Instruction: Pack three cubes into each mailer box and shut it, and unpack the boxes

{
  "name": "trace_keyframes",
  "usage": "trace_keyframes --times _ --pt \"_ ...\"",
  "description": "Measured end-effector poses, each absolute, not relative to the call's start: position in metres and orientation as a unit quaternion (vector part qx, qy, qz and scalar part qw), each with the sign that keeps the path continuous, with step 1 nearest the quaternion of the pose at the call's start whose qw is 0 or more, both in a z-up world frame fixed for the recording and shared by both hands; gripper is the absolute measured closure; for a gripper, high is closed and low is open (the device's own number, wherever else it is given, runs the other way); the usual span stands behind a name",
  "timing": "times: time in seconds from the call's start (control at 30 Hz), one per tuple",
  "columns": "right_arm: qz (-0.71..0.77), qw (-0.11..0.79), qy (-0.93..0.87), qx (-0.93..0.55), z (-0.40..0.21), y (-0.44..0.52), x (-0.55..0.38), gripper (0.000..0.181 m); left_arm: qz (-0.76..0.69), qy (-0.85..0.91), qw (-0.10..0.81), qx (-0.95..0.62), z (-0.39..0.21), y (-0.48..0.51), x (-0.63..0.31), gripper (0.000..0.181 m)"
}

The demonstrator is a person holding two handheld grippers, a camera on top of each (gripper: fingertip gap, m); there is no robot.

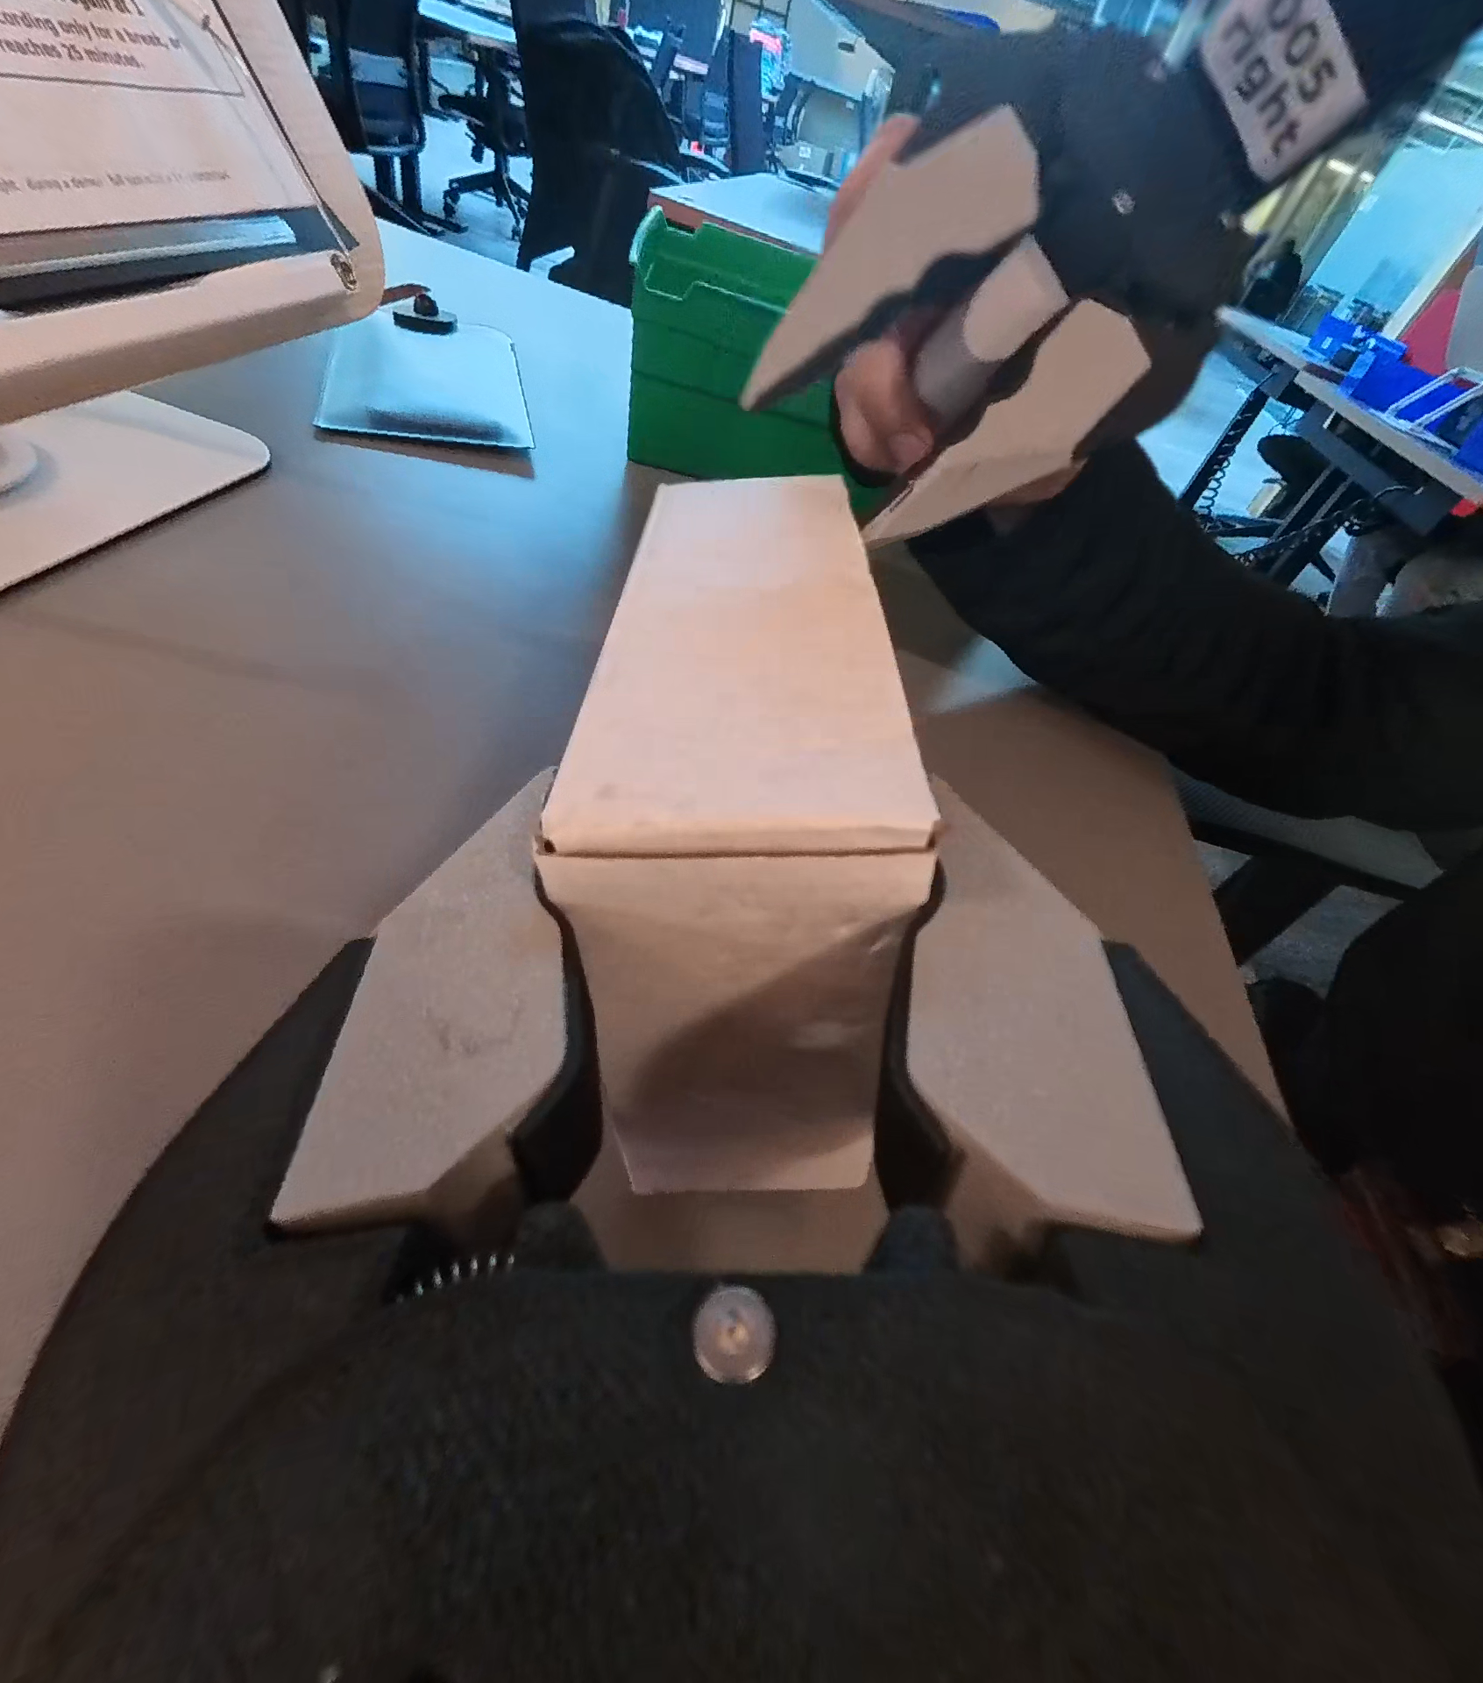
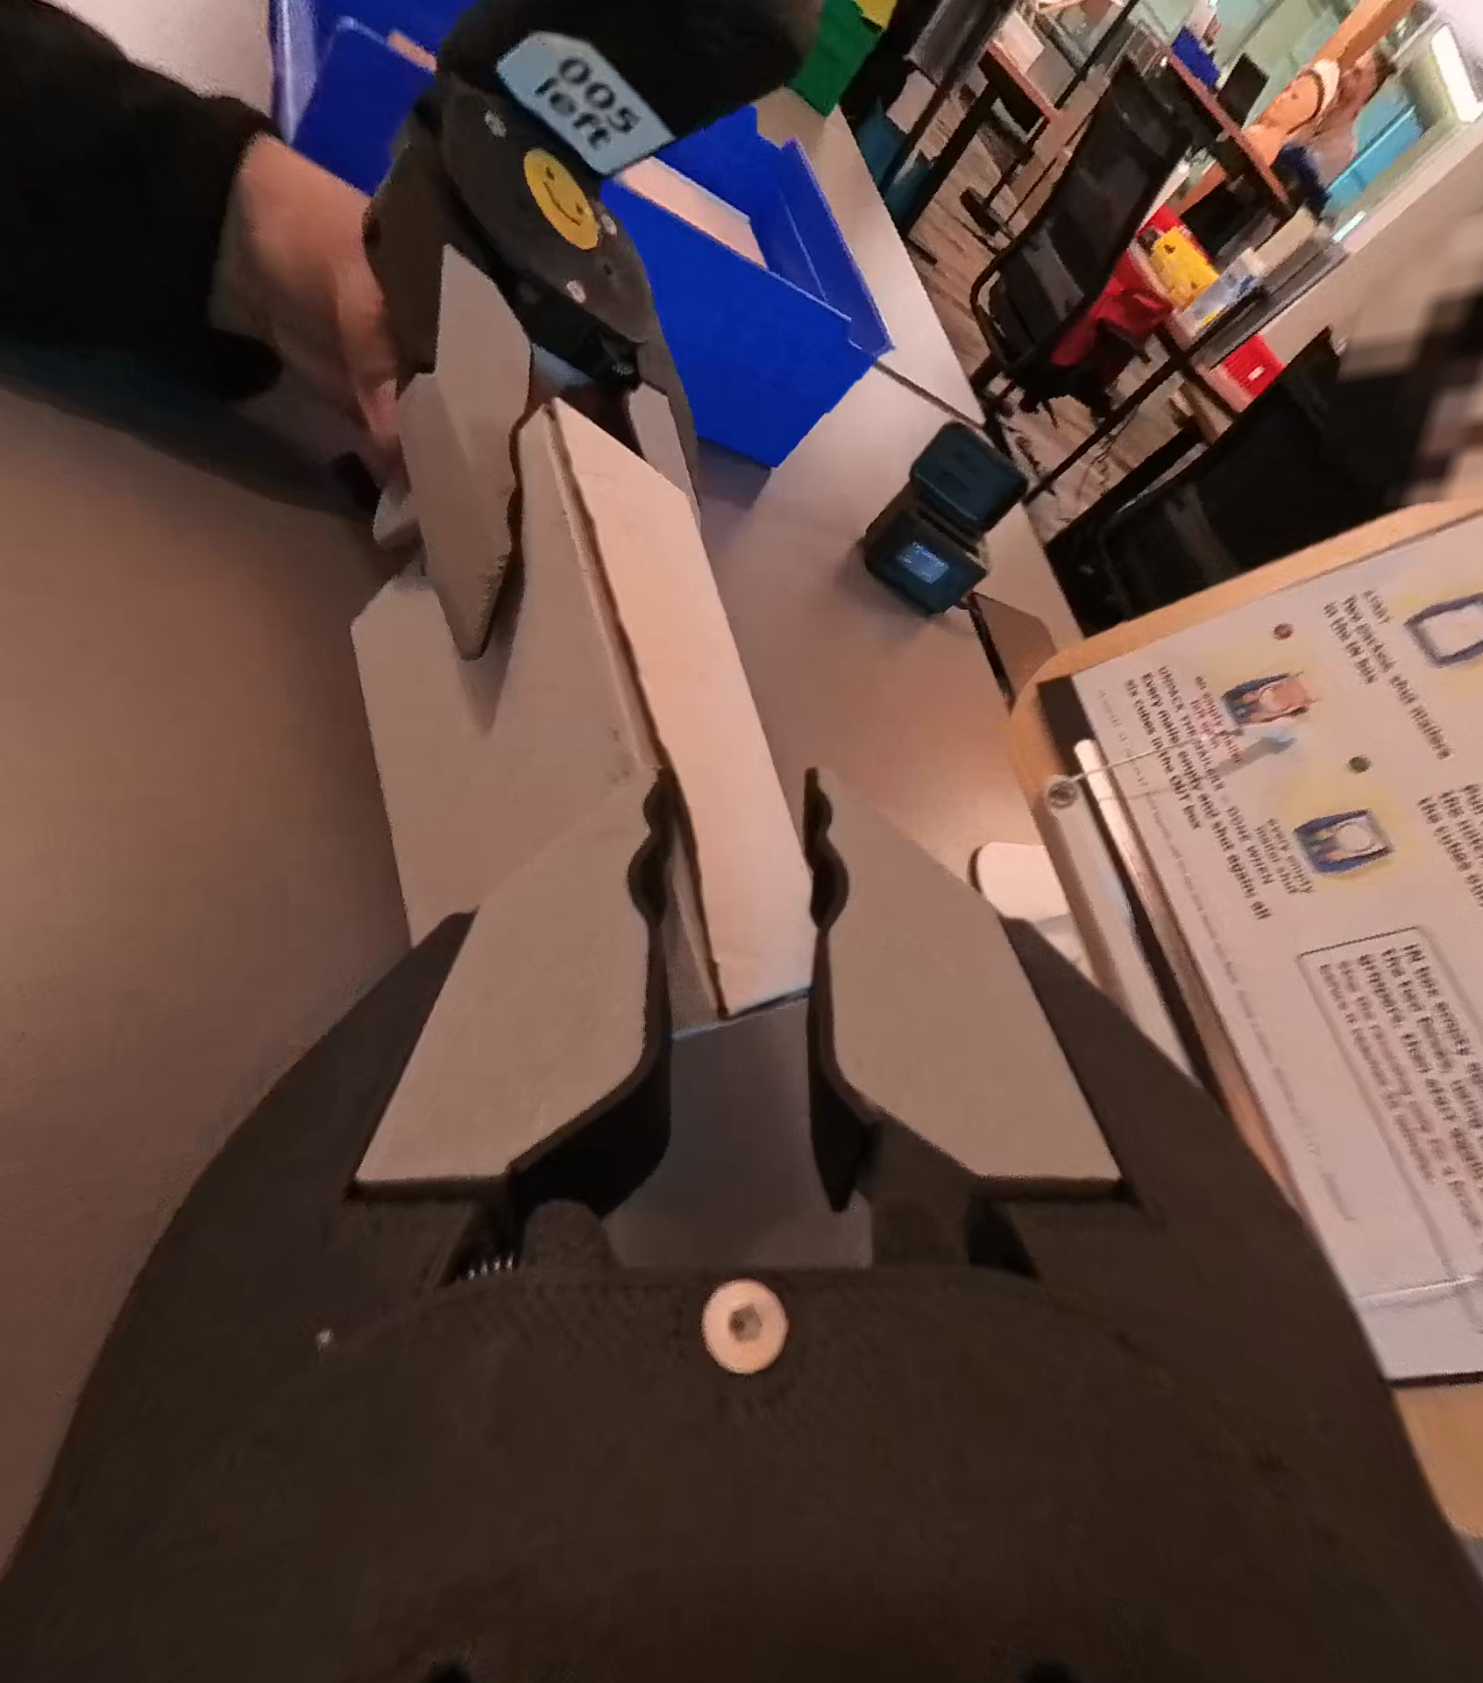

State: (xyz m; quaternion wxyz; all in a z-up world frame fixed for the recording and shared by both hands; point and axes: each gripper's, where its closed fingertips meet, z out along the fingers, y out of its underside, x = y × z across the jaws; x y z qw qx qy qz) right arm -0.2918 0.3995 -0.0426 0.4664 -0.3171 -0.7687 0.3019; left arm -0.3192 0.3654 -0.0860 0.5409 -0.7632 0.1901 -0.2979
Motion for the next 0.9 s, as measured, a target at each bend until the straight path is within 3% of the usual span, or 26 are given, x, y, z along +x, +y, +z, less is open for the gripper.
trace_keyframes --times 0.13,0.37,0.63,0.9 --pt "0.238 0.496 -0.786 -0.283 -0.048 0.39 -0.295 0.181 -0.295 0.181 0.537 -0.769 -0.087 0.367 -0.32 0.108" --pt "0.16 0.551 -0.776 -0.264 -0.048 0.393 -0.302 0.181 -0.273 0.172 0.537 -0.78 -0.087 0.369 -0.325 0.108" --pt "0.226 0.534 -0.762 -0.288 -0.047 0.392 -0.305 0.181 -0.275 0.157 0.528 -0.788 -0.088 0.368 -0.326 0.108" --pt "0.149 0.598 -0.744 -0.257 -0.046 0.396 -0.31 0.181 -0.282 0.133 0.522 -0.794 -0.091 0.371 -0.328 0.108"
